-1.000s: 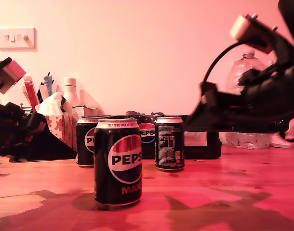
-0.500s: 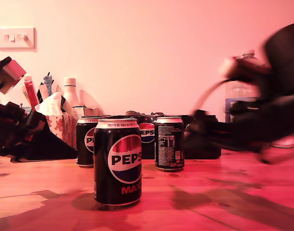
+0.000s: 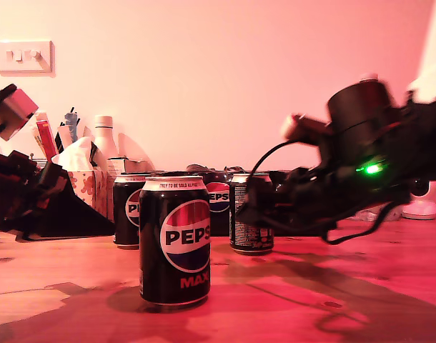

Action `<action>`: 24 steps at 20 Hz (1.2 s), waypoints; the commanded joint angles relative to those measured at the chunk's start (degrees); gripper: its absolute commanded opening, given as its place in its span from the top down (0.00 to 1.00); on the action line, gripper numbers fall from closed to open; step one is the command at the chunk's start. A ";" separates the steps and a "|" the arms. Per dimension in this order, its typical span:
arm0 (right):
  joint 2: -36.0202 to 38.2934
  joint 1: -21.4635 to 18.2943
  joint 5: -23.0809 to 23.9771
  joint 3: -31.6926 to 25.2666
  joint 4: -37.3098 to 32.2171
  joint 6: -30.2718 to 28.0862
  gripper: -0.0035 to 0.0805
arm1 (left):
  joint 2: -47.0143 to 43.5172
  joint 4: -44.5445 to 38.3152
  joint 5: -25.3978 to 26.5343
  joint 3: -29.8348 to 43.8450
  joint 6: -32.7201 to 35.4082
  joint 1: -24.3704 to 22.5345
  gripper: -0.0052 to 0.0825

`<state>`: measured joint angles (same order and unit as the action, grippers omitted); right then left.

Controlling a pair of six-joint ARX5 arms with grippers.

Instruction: Stack up the Pepsi cans on top of each other

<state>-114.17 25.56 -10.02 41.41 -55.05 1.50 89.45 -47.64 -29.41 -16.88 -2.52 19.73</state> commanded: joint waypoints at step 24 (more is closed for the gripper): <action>-4.17 -0.66 -0.52 8.02 8.26 -3.04 0.10 | 1.22 -3.39 13.75 -2.34 7.06 -5.44 0.05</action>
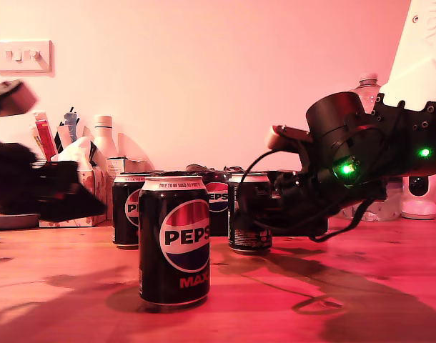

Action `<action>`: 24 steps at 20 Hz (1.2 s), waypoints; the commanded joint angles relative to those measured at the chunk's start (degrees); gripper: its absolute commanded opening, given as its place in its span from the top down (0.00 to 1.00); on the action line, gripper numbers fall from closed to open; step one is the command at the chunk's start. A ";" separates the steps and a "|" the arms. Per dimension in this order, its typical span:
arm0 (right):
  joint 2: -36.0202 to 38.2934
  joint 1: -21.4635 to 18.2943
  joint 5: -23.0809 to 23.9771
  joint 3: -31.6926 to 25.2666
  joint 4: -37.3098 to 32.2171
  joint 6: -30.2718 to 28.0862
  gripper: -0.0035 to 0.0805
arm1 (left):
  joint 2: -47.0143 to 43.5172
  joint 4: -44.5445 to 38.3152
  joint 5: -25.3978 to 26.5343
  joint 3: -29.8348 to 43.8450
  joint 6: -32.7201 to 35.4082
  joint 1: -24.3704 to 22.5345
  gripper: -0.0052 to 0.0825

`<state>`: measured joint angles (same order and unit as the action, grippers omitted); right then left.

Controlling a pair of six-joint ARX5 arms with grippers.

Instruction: Stack up the Pepsi cans on top of each other

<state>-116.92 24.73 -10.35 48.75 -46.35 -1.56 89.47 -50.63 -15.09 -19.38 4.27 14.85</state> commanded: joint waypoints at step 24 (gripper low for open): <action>4.76 1.09 0.00 4.42 11.17 -0.52 0.52 | 1.29 -0.31 -4.63 0.15 0.26 -2.58 0.05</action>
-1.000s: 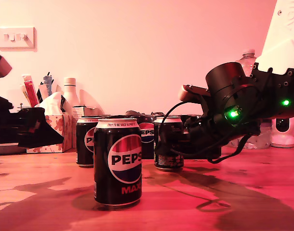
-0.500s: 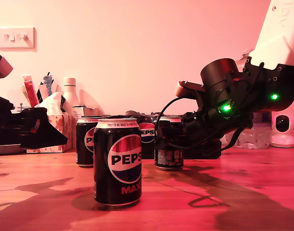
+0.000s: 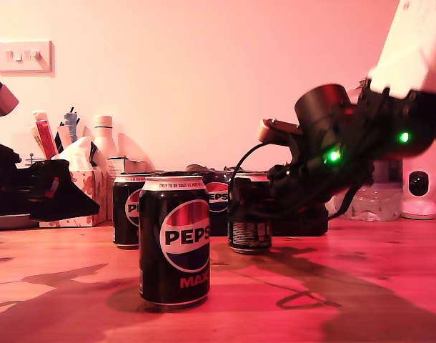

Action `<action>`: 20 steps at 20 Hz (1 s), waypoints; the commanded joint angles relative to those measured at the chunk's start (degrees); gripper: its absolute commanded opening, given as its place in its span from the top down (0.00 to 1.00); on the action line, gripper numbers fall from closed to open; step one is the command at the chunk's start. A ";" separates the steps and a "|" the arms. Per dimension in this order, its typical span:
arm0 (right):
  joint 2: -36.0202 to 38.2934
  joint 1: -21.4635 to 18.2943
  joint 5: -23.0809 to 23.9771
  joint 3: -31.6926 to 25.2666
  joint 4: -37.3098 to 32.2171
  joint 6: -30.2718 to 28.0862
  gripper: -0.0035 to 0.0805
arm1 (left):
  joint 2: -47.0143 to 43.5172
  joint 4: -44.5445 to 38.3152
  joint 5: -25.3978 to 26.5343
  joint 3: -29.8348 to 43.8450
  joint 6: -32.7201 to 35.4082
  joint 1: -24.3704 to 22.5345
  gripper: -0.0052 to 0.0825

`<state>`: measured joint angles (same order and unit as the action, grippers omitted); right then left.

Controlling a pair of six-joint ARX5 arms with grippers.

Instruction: Stack up the Pepsi cans on top of each other

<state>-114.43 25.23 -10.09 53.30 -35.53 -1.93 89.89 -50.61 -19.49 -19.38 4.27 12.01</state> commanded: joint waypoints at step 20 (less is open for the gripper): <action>25.07 3.74 -0.48 -0.68 20.94 -1.25 0.52 | 0.87 -0.50 -2.47 0.15 0.26 0.26 0.05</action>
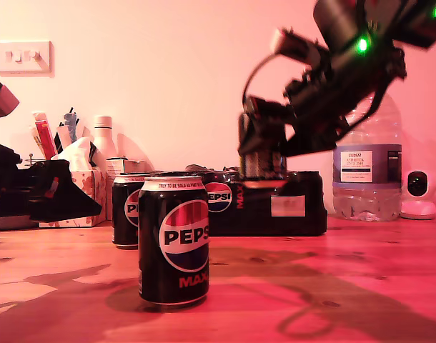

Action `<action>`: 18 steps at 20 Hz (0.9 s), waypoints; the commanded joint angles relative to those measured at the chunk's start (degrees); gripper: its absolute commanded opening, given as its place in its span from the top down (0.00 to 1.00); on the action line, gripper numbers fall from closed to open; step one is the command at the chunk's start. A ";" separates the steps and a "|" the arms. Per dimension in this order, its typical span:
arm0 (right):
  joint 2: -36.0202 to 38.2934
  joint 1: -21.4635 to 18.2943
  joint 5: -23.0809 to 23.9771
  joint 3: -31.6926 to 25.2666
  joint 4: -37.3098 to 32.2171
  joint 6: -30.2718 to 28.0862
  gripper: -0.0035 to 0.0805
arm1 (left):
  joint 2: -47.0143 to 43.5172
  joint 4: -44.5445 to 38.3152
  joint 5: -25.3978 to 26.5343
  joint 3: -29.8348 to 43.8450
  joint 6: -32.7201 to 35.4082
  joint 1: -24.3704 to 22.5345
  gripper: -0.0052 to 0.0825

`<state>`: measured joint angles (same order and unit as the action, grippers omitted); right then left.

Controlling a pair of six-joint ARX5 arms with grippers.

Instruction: Stack up the Pepsi cans on top of each other

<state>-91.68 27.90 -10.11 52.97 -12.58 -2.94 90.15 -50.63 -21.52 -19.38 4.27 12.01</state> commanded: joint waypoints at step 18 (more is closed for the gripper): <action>21.33 16.87 -0.35 -10.73 -4.50 -0.07 0.52 | 0.61 -0.87 -2.25 0.15 0.26 0.26 0.05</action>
<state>-72.49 44.95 -10.33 41.98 -15.27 -3.05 90.15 -50.89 -23.57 -19.38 4.27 12.01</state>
